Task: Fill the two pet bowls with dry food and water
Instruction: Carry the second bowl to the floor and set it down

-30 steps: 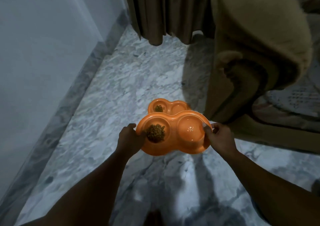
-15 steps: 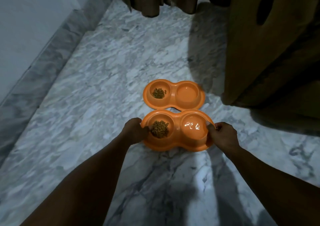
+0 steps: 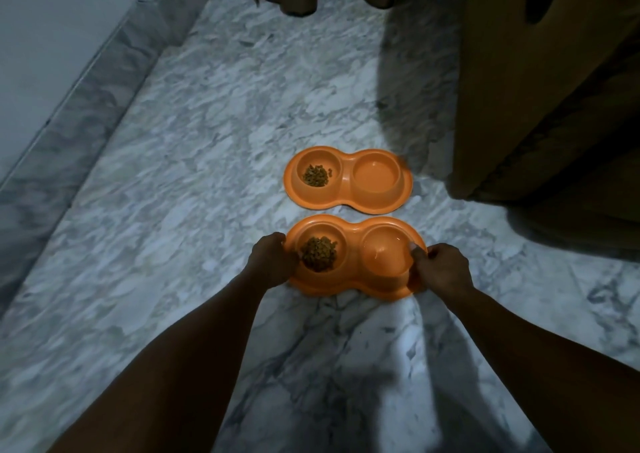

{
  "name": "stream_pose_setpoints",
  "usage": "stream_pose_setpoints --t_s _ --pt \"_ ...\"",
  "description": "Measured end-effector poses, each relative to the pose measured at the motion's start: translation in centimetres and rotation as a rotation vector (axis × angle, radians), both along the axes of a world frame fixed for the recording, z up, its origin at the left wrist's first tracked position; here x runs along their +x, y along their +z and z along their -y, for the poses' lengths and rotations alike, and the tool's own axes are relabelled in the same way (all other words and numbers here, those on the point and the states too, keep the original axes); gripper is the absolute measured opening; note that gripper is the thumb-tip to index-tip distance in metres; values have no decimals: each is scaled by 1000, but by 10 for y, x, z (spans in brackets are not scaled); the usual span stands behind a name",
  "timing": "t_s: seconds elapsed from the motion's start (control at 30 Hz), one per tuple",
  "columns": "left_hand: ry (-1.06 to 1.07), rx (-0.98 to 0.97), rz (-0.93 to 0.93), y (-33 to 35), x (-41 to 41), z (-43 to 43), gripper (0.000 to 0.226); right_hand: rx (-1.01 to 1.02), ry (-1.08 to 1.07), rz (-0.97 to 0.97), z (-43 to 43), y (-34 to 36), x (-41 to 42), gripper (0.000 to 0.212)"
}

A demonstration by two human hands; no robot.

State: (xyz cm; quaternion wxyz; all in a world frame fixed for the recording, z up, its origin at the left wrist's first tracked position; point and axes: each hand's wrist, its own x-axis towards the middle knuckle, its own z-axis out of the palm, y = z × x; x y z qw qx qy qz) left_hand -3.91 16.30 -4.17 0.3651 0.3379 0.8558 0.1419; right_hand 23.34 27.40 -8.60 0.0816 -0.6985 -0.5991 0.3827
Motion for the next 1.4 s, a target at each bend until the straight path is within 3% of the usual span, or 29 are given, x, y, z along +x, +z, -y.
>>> stream_pose_setpoints --t_s 0.27,0.43,0.53,0.6,0.97,1.13,1.4 --pt "-131 -97 -22 10 -1 -5 35 -61 60 82 -7 10 -2 59" --pt "-156 -146 -17 72 26 3 58 -76 187 124 -3 89 0 70" --pt "-209 -161 6 146 49 18 73 -133 278 130 13 172 5 73" --pt "-237 -176 11 185 61 30 71 -164 331 109 26 223 10 74" --pt "-340 -97 -73 597 119 86 81 -24 646 42 94 631 5 60" --pt "-250 -56 -192 742 115 123 80 113 870 11 111 774 -22 58" --pt "-6 -84 -358 898 110 260 78 273 1205 -15 212 943 -66 56"
